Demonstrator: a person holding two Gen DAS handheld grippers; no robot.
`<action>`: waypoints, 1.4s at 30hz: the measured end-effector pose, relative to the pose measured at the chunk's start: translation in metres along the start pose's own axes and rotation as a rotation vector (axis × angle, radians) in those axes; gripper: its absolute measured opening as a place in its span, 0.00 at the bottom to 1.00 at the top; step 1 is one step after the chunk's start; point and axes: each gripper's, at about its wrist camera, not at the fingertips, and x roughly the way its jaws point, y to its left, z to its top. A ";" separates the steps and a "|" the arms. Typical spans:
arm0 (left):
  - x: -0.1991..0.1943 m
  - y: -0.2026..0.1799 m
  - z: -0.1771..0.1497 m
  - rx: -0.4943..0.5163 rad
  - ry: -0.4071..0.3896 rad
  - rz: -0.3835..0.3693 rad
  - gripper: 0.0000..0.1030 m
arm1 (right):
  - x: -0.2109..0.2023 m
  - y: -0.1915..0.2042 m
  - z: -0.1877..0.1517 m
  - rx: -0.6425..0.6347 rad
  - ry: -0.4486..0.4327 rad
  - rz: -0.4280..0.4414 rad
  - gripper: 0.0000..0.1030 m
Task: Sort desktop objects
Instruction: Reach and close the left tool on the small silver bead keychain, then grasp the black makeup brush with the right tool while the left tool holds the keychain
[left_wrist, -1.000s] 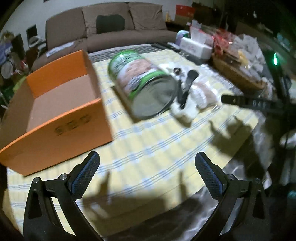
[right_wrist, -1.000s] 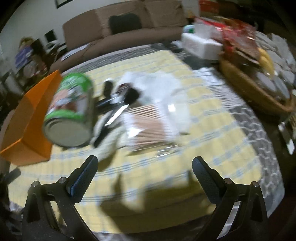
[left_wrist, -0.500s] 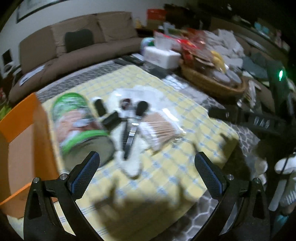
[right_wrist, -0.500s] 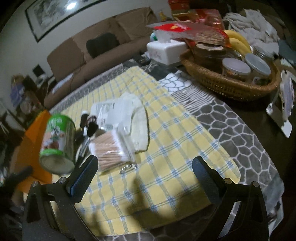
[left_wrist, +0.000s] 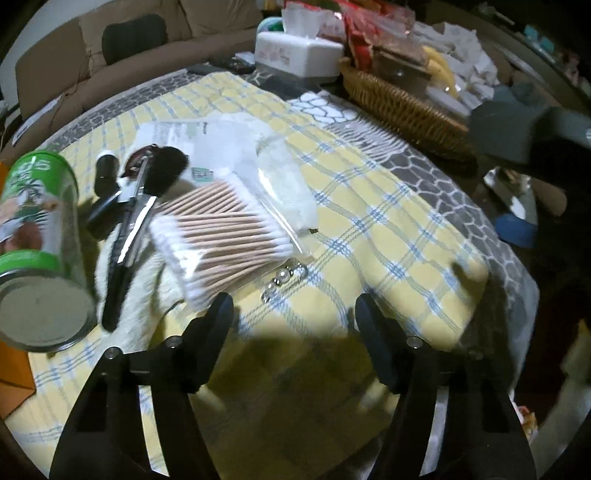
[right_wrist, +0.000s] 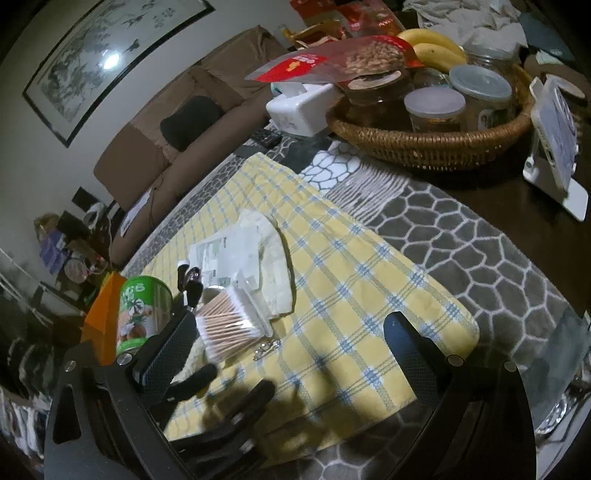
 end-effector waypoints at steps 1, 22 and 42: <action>0.004 -0.001 0.002 0.006 0.005 0.007 0.60 | 0.000 0.001 0.000 -0.003 0.003 -0.001 1.00; 0.015 0.002 0.003 0.066 -0.024 -0.007 0.08 | 0.007 0.007 -0.005 -0.015 0.024 -0.039 0.99; -0.061 0.067 -0.026 -0.111 -0.070 -0.177 0.08 | 0.030 0.020 -0.011 -0.032 0.096 0.002 0.95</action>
